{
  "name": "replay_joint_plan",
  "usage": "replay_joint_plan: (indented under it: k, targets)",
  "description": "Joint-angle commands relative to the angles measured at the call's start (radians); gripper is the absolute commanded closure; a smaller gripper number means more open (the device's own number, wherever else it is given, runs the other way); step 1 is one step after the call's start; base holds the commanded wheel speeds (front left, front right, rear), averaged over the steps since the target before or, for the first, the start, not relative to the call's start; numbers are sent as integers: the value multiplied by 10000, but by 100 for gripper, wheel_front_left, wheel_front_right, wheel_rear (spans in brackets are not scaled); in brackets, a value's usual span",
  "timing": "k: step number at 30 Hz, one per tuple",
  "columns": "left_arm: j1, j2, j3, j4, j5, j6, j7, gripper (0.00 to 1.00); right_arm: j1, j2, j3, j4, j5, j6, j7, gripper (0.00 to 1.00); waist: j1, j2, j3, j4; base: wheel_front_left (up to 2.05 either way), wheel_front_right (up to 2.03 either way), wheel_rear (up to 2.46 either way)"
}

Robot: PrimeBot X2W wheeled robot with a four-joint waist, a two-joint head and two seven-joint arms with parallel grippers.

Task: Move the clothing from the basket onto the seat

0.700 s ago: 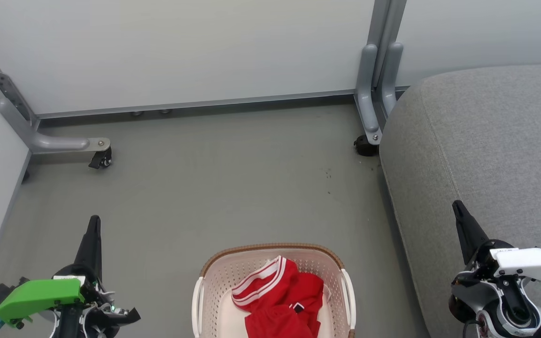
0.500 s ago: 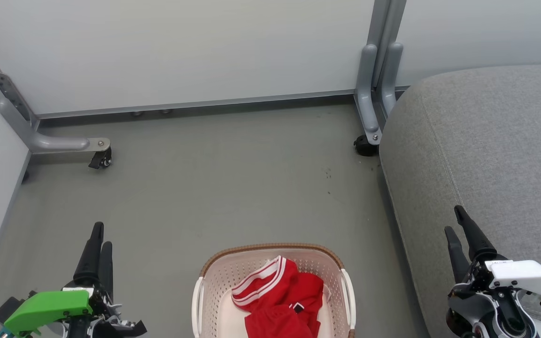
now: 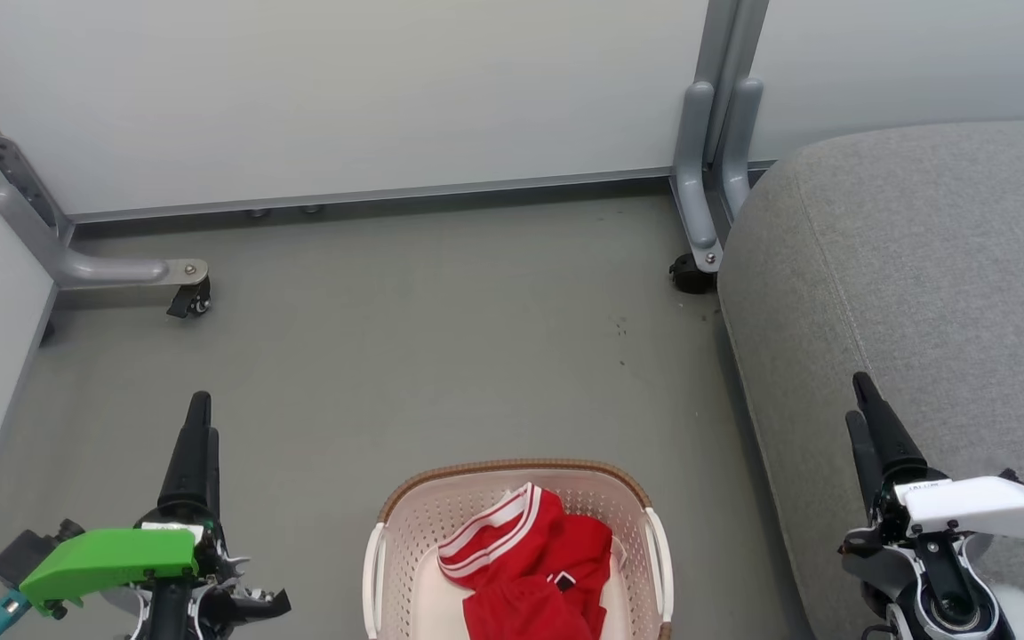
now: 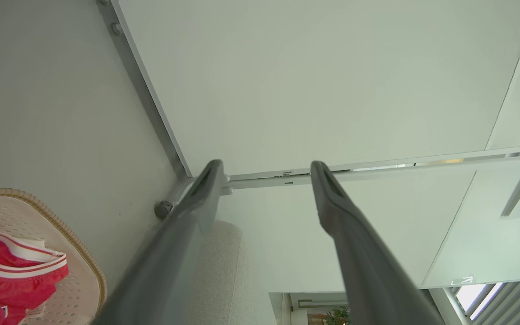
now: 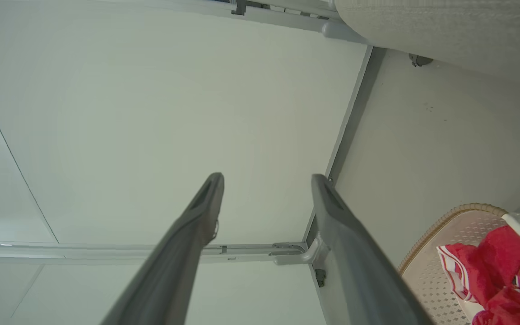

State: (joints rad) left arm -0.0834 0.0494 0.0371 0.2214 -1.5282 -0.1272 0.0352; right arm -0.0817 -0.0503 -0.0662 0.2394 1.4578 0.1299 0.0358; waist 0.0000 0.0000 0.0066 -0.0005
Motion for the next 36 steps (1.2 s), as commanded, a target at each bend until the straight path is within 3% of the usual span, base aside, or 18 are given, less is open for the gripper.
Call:
replay_joint_plan:
  k: [1, 15, 36]
  targets:
    - [-354, 151, -41, -294, 479, -11, -111, 0, -277, -110, 44, -300, -532, 4, -121, 0, 0, 0, 5, 0, 0, 0, 0]
    - [-236, 203, -314, -763, 3752, -18, -681, 0, -281, -311, 622, -922, -4039, 5, -693, 0, 0, 0, -10, -7, 0, 0, 0]
    - [-34, 510, -962, -435, 7407, -28, -1380, 0, -39, -415, 1091, -903, -7679, 6, -1391, 0, 0, 0, -73, -10, 0, 0, 0]
